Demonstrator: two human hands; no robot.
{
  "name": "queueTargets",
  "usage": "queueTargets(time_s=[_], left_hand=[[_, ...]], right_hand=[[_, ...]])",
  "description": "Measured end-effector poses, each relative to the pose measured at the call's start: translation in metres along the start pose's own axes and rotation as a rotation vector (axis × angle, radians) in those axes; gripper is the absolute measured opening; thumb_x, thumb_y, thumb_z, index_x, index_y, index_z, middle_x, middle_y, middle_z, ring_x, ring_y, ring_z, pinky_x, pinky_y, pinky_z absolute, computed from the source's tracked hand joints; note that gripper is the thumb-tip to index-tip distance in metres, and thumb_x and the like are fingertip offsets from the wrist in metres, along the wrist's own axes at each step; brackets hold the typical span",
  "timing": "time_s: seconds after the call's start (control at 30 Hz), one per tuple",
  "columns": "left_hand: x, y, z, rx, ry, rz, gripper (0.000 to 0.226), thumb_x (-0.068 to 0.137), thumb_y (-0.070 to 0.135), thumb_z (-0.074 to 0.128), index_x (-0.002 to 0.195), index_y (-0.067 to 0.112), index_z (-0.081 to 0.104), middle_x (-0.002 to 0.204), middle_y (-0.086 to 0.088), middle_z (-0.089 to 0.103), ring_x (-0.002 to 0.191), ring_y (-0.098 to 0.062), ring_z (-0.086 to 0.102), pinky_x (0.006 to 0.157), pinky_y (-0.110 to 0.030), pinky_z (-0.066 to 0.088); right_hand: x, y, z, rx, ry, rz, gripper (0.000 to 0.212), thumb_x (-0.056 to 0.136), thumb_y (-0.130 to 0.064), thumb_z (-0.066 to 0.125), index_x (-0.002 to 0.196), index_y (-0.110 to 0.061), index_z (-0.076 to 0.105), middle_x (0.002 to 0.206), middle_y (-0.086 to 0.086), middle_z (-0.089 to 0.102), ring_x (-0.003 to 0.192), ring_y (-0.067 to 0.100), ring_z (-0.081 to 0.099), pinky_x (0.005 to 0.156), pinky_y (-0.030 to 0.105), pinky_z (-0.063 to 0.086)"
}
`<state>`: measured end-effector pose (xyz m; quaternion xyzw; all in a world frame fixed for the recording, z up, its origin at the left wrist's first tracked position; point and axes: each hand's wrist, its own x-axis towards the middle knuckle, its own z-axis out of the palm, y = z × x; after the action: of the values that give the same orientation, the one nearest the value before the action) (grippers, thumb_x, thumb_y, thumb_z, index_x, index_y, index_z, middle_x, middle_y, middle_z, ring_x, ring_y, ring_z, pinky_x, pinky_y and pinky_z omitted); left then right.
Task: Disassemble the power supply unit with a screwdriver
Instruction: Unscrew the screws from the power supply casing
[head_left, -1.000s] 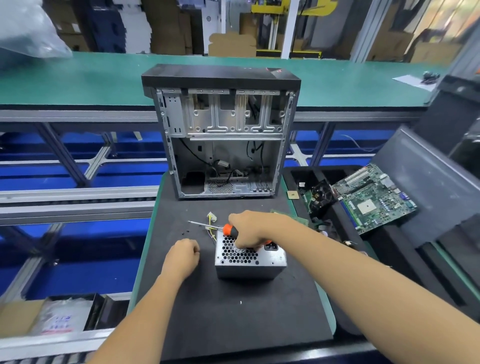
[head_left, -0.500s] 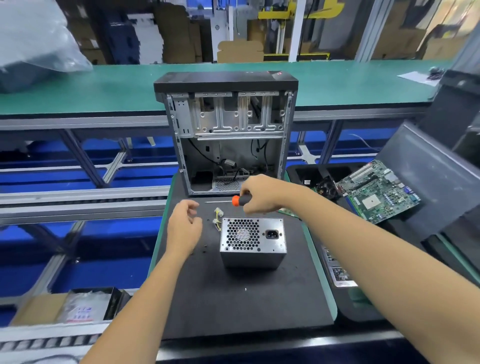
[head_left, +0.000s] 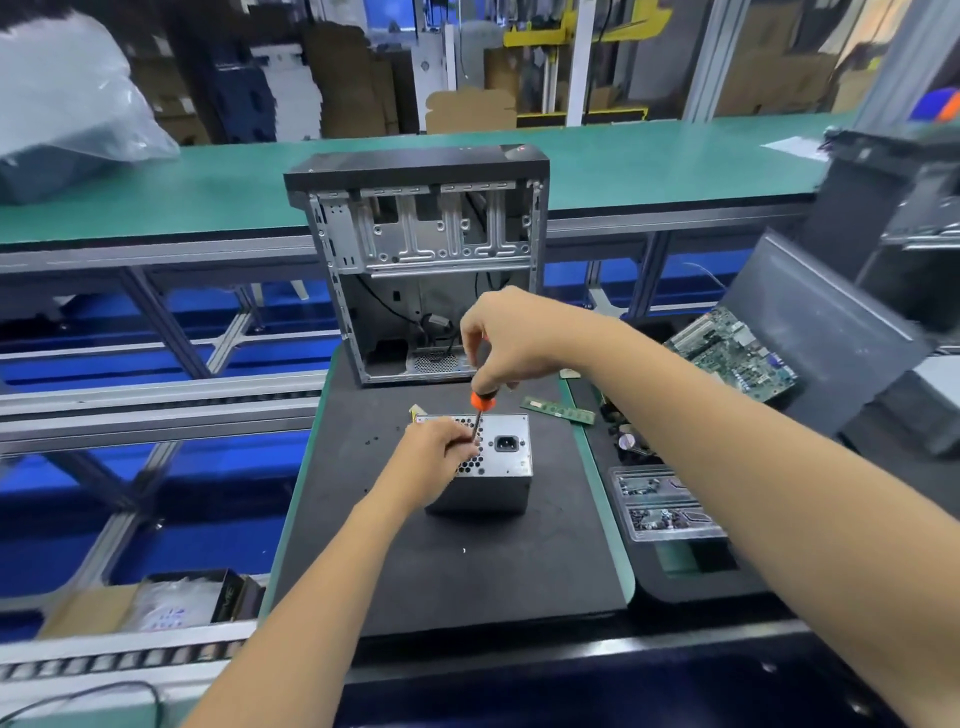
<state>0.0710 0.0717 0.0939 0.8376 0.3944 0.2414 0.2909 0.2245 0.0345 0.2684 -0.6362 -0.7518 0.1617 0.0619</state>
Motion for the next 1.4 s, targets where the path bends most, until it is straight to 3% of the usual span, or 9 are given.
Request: queueTargets(time_s=[0.1, 0.27, 0.4, 0.57, 0.7, 1.07, 1.17, 1.3, 1.4], left_hand=[[-0.007, 0.002, 0.007, 0.0, -0.078, -0.015, 0.005, 0.086, 0.014, 0.067, 0.086, 0.016, 0.072, 0.086, 0.01, 0.067, 0.081, -0.003, 0.061, 0.076, -0.018, 0.047], [-0.01, 0.008, 0.013, 0.056, -0.095, -0.003, 0.007, 0.087, 0.013, 0.065, 0.087, 0.012, 0.071, 0.089, 0.002, 0.064, 0.086, -0.013, 0.059, 0.081, -0.026, 0.047], [-0.011, 0.008, 0.012, 0.109, -0.06, 0.009, 0.006, 0.086, 0.012, 0.065, 0.081, 0.012, 0.069, 0.085, 0.004, 0.058, 0.083, -0.013, 0.055, 0.078, -0.025, 0.044], [-0.014, 0.001, 0.007, 0.039, -0.063, -0.025, 0.006, 0.084, 0.009, 0.069, 0.086, 0.013, 0.073, 0.086, 0.005, 0.058, 0.075, -0.004, 0.053, 0.067, -0.007, 0.036], [-0.014, -0.002, 0.007, -0.028, -0.057, -0.055, 0.007, 0.082, 0.009, 0.072, 0.085, 0.015, 0.074, 0.087, 0.0, 0.061, 0.077, -0.012, 0.057, 0.07, -0.012, 0.042], [-0.013, -0.004, 0.014, -0.04, -0.022, -0.017, 0.009, 0.079, 0.013, 0.073, 0.077, 0.022, 0.072, 0.077, 0.009, 0.054, 0.067, -0.004, 0.048, 0.064, -0.009, 0.036], [-0.01, -0.004, 0.015, -0.005, -0.035, 0.002, 0.007, 0.081, 0.015, 0.072, 0.076, 0.02, 0.072, 0.079, 0.008, 0.057, 0.07, -0.007, 0.05, 0.066, -0.014, 0.038], [-0.008, -0.006, 0.015, 0.049, -0.034, 0.05, 0.009, 0.08, 0.013, 0.072, 0.072, 0.016, 0.07, 0.079, 0.006, 0.06, 0.074, -0.006, 0.054, 0.068, -0.019, 0.041], [-0.006, -0.007, 0.015, 0.058, -0.046, 0.065, 0.011, 0.079, 0.013, 0.072, 0.07, 0.016, 0.068, 0.079, 0.005, 0.061, 0.073, -0.006, 0.054, 0.067, -0.018, 0.041]], right_hand=[[-0.004, -0.002, 0.002, 0.003, -0.021, 0.019, 0.014, 0.072, -0.014, 0.072, 0.079, -0.003, 0.068, 0.056, 0.005, 0.068, 0.043, 0.008, 0.063, 0.038, 0.012, 0.039], [-0.005, -0.007, 0.006, -0.03, -0.026, 0.048, 0.023, 0.072, -0.015, 0.069, 0.083, 0.006, 0.068, 0.058, 0.01, 0.068, 0.041, 0.012, 0.062, 0.033, 0.01, 0.034], [-0.005, -0.012, 0.011, -0.076, -0.017, 0.056, 0.023, 0.073, -0.017, 0.068, 0.082, 0.004, 0.068, 0.067, 0.013, 0.071, 0.044, 0.016, 0.063, 0.033, 0.012, 0.034], [-0.005, -0.014, 0.01, -0.093, -0.01, 0.077, 0.015, 0.074, -0.015, 0.062, 0.07, -0.002, 0.059, 0.058, 0.012, 0.068, 0.049, 0.02, 0.069, 0.044, 0.02, 0.047], [-0.004, -0.018, 0.01, -0.097, -0.001, 0.103, 0.021, 0.075, -0.014, 0.059, 0.057, -0.007, 0.05, 0.049, 0.008, 0.064, 0.051, 0.022, 0.068, 0.047, 0.02, 0.046], [-0.002, -0.018, 0.012, -0.082, 0.006, 0.106, 0.021, 0.073, -0.011, 0.058, 0.055, -0.008, 0.048, 0.05, 0.009, 0.064, 0.041, 0.019, 0.062, 0.042, 0.018, 0.04], [-0.003, -0.019, 0.01, -0.094, -0.041, 0.052, 0.011, 0.073, -0.012, 0.061, 0.067, -0.003, 0.059, 0.06, 0.013, 0.069, 0.042, 0.018, 0.061, 0.042, 0.019, 0.041], [-0.003, -0.022, 0.009, -0.169, -0.106, -0.028, 0.021, 0.071, -0.013, 0.065, 0.085, 0.003, 0.067, 0.074, 0.013, 0.072, 0.067, 0.024, 0.07, 0.048, 0.023, 0.045], [-0.001, -0.023, 0.008, -0.197, -0.135, -0.015, 0.012, 0.075, -0.014, 0.063, 0.077, -0.003, 0.061, 0.057, 0.007, 0.068, 0.058, 0.021, 0.071, 0.051, 0.025, 0.05]])
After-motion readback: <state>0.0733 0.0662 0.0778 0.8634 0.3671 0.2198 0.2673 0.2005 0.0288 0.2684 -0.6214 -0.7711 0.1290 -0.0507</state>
